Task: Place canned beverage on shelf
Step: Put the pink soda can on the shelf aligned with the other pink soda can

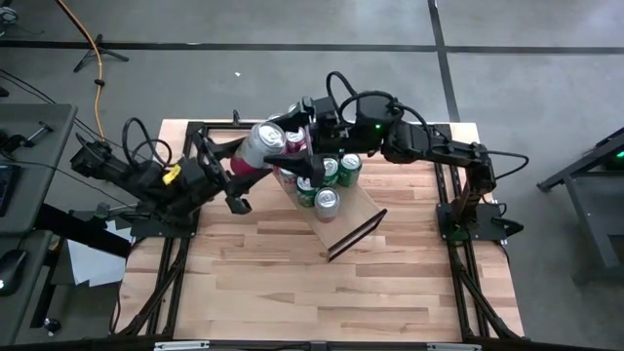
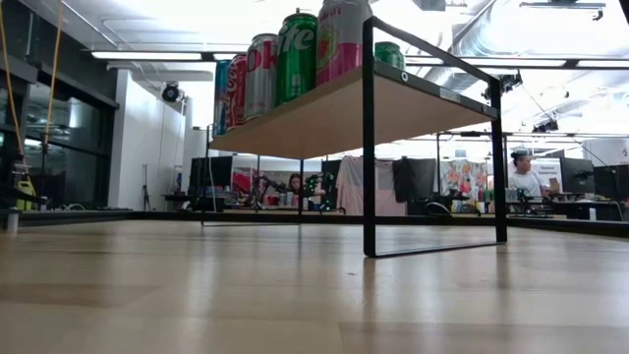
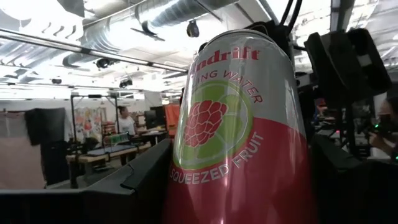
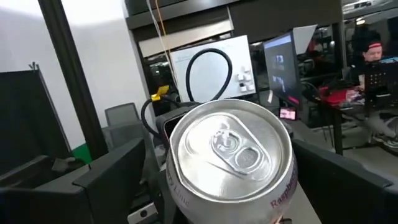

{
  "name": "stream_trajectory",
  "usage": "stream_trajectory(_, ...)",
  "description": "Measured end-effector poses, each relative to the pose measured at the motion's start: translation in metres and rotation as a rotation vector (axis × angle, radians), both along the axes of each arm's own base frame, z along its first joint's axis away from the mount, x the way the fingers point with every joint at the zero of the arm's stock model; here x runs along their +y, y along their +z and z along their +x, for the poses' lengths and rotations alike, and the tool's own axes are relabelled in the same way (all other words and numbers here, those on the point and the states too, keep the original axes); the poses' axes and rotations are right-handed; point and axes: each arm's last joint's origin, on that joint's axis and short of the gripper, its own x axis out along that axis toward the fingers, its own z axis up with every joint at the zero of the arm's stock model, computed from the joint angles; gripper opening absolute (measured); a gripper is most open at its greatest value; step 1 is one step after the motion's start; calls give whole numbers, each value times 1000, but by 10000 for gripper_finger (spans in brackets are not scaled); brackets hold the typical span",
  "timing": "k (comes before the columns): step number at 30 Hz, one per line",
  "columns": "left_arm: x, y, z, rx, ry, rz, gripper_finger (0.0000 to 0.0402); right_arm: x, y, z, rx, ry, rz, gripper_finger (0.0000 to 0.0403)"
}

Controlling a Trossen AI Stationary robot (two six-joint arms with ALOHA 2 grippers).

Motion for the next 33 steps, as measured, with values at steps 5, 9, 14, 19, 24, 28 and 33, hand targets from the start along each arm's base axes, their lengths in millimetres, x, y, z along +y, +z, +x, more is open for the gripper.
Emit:
stream_trajectory(5,3,1,2,-38,-36,-1,220,0,-6,4,30,-22,7,381)
stream_trajectory(9,4,0,7,-61,-84,6,220,0,-12,11,52,-37,10,381)
stream_trajectory(14,4,-3,10,-45,-67,0,220,0,-12,14,30,-39,2,381)
stream_trajectory(19,4,-3,11,-35,-61,-3,220,3,-11,13,14,-31,-35,372)
stream_trajectory(24,4,-3,10,-38,-59,-8,220,3,-11,13,15,-34,-35,311)
stream_trajectory(28,4,-3,10,-42,-60,-14,222,2,-11,13,18,-40,-35,278)
stream_trajectory(33,5,-1,5,-41,-8,-67,304,-5,-10,7,56,-63,-56,278)
